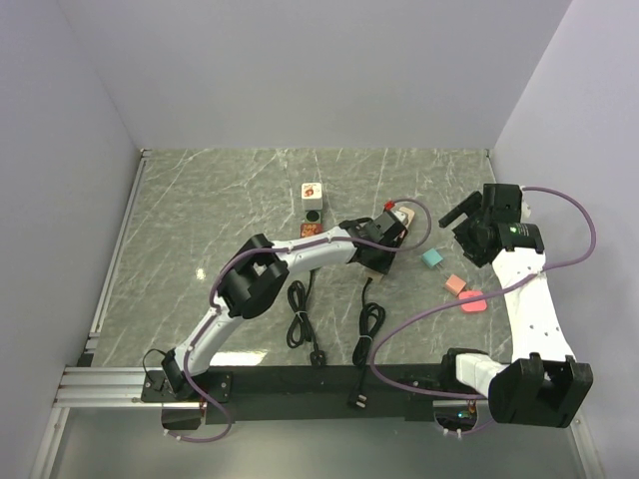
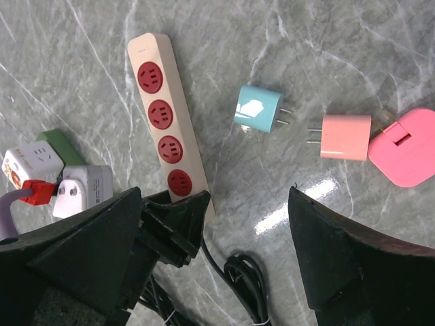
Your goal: Pull the plug off the socket
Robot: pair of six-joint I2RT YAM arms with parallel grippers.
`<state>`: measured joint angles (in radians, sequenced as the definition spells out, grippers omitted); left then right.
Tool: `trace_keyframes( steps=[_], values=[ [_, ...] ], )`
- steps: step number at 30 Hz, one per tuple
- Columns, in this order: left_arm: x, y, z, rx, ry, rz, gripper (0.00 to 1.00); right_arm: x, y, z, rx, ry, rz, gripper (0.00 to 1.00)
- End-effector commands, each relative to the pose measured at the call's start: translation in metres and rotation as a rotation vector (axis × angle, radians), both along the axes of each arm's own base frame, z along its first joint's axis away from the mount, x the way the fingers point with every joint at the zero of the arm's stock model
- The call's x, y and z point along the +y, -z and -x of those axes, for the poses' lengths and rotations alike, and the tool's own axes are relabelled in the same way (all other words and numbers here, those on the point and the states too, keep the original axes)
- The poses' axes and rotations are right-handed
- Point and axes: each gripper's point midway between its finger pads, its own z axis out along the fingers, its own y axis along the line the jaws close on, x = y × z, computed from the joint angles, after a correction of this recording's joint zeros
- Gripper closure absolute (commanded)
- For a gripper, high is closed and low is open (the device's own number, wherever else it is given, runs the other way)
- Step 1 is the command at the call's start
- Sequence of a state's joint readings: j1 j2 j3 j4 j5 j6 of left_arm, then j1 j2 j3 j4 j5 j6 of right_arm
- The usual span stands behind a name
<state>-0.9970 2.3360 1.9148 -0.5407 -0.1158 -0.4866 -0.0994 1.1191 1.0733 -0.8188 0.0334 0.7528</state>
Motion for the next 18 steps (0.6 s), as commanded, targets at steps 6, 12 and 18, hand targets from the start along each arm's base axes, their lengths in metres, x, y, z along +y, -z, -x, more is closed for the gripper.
trace_keyframes(
  steps=[6, 12, 18],
  values=[
    [0.015, -0.084, 0.015, -0.025, -0.006, 0.12, 1.0, -0.003, -0.015, -0.004, -0.056, 0.004, 0.005, 0.06],
    [0.067, -0.187, 0.027, -0.088, -0.108, 0.241, 1.0, -0.003, -0.018, -0.009, -0.069, 0.0, -0.006, 0.06],
    [0.16, -0.232, 0.051, -0.105, -0.25, 0.189, 0.99, -0.003, -0.016, -0.015, -0.058, -0.014, -0.004, 0.06]
  ],
)
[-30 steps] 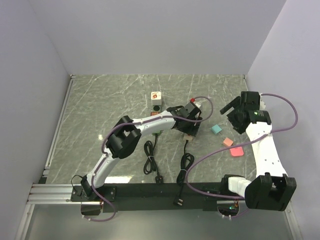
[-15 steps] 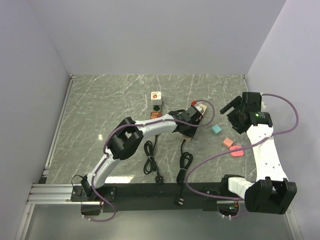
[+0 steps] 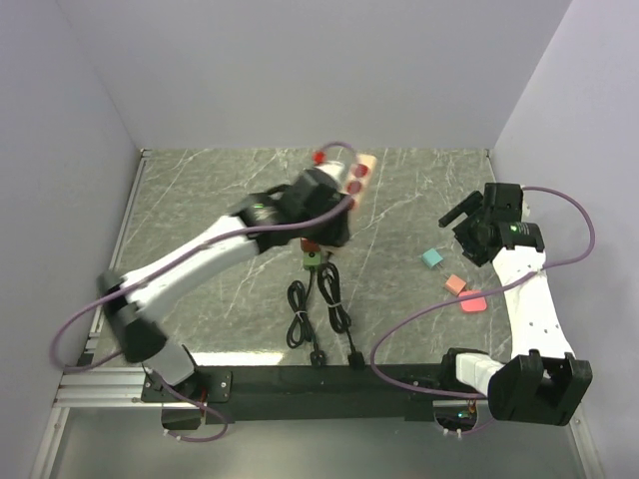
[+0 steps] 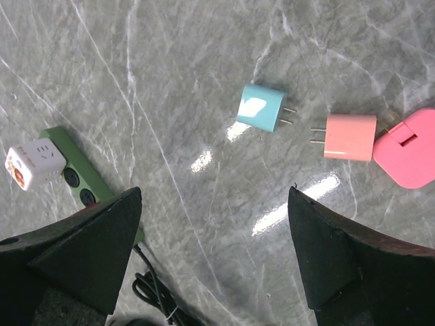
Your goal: Pull the plug off the socket
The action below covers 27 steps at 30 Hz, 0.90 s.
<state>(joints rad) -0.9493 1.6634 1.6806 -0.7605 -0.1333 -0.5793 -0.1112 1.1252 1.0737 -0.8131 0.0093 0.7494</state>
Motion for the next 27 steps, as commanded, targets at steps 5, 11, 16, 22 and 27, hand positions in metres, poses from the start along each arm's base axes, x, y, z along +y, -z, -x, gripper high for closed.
trace_keyframes(
  steps=[5, 11, 16, 22, 27],
  values=[
    [0.161, -0.062, 0.006, -0.054, -0.358, -0.009, 1.0, 0.003, -0.016, -0.018, -0.064, -0.033, -0.016, 0.06],
    [0.281, -0.065, -0.025, -0.128, -0.596, -0.151, 1.0, 0.008, -0.014, -0.028, -0.062, -0.062, -0.037, 0.06],
    [0.364, -0.014, -0.052, -0.024, -0.773, -0.24, 1.0, 0.014, -0.017, -0.035, -0.072, -0.111, -0.033, 0.06],
    [0.386, 0.038, -0.106, 0.056, -0.862, -0.265, 1.0, 0.037, -0.006, -0.043, -0.05, -0.224, -0.043, 0.07],
    [0.422, 0.068, -0.154, 0.078, -0.95, -0.388, 1.0, 0.074, 0.003, -0.054, -0.029, -0.382, -0.021, 0.06]
  ],
)
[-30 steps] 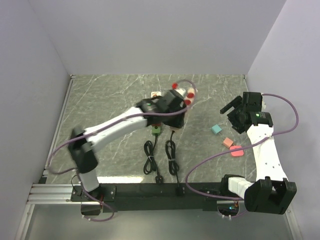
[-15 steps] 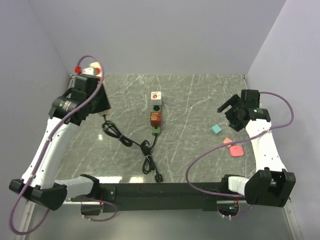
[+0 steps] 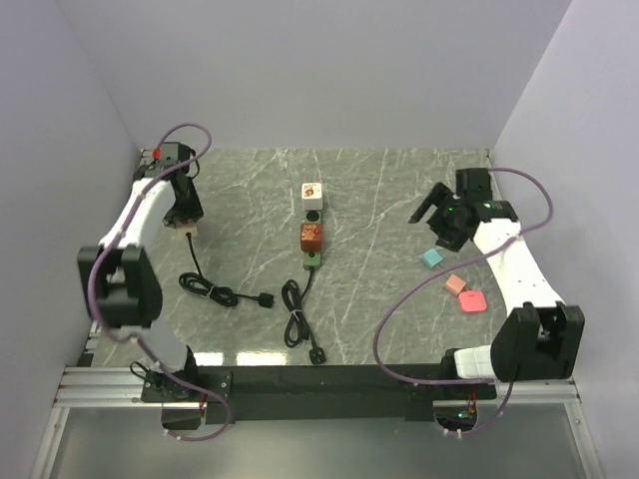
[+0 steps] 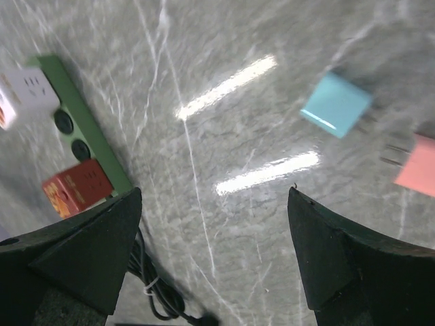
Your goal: Pull the plug off the socket
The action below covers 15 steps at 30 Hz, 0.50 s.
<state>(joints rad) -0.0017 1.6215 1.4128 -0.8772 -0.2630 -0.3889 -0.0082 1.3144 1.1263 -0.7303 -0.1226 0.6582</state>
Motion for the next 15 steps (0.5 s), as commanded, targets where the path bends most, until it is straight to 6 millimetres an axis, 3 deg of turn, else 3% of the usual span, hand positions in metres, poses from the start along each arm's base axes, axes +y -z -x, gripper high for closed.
trace_keyframes(
  steps=[1, 3, 7, 12, 15],
  values=[
    [0.032, -0.004, -0.057, -0.086, -0.055, -0.104, 1.0, 0.028, -0.012, -0.022, -0.059, -0.137, 0.027, 0.06],
    [0.038, 0.006, -0.07, -0.072, -0.062, -0.111, 1.0, 0.034, -0.008, -0.025, -0.053, -0.161, 0.045, 0.06],
    [0.037, 0.048, -0.082, -0.021, -0.039, -0.076, 1.0, 0.053, -0.002, -0.034, -0.056, -0.267, 0.05, 0.06],
    [0.026, 0.086, -0.075, 0.01, -0.009, -0.019, 1.0, 0.09, -0.007, -0.037, -0.08, -0.452, 0.064, 0.06],
    [0.022, 0.089, -0.072, -0.012, -0.011, 0.005, 0.99, 0.109, -0.01, -0.037, -0.074, -0.527, 0.095, 0.06]
  ],
)
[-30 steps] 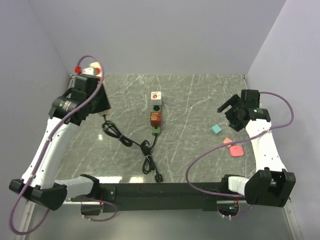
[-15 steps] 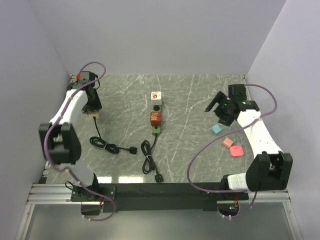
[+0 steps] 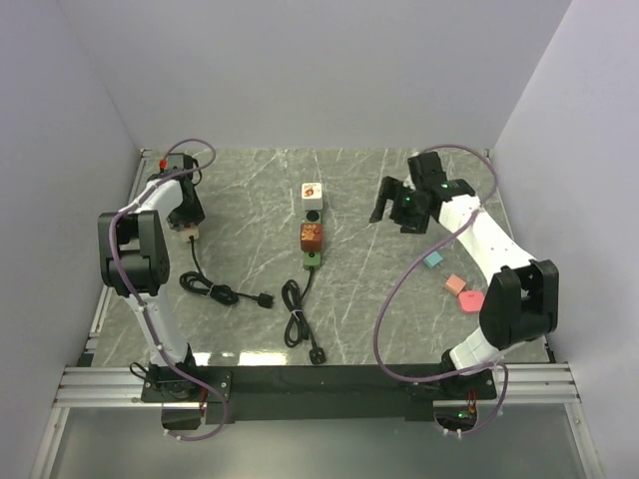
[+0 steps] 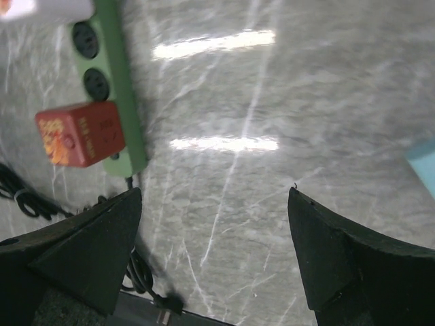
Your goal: Pull the plug off the socket
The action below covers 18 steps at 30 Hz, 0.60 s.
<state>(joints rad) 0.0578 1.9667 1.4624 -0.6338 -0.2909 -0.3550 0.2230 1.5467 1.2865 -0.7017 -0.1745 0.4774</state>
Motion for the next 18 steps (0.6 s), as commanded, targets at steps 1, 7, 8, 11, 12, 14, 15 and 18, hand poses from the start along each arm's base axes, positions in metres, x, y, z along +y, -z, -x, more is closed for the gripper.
trace_keyframes(
  steps=[1, 7, 8, 11, 12, 14, 15, 18],
  values=[
    [-0.011, -0.012, -0.009, -0.092, 0.029, 0.048, 0.99, 0.029, -0.022, -0.01, -0.078, -0.141, 0.017, 0.06],
    [-0.022, -0.034, -0.001, -0.167, 0.036, 0.104, 0.41, 0.08, -0.028, -0.005, -0.097, -0.249, 0.011, 0.01],
    [-0.023, -0.037, 0.002, -0.171, 0.036, 0.11, 0.38, 0.086, -0.03, -0.006, -0.099, -0.254, 0.011, 0.0],
    [-0.03, -0.057, 0.007, -0.218, 0.025, 0.144, 0.24, 0.111, -0.03, -0.009, -0.092, -0.281, 0.03, 0.0],
    [-0.032, -0.069, 0.01, -0.251, 0.026, 0.152, 0.15, 0.121, -0.029, -0.016, -0.095, -0.286, 0.033, 0.0],
    [-0.034, -0.076, 0.016, -0.274, 0.02, 0.16, 0.01, 0.135, -0.027, -0.017, -0.097, -0.298, 0.059, 0.0],
    [-0.035, -0.088, 0.018, -0.301, 0.021, 0.165, 0.01, 0.143, -0.025, -0.023, -0.094, -0.294, 0.063, 0.0],
    [-0.049, -0.107, 0.026, -0.333, 0.046, 0.221, 0.01, 0.158, -0.014, -0.029, -0.068, -0.282, 0.096, 0.0]
  ],
)
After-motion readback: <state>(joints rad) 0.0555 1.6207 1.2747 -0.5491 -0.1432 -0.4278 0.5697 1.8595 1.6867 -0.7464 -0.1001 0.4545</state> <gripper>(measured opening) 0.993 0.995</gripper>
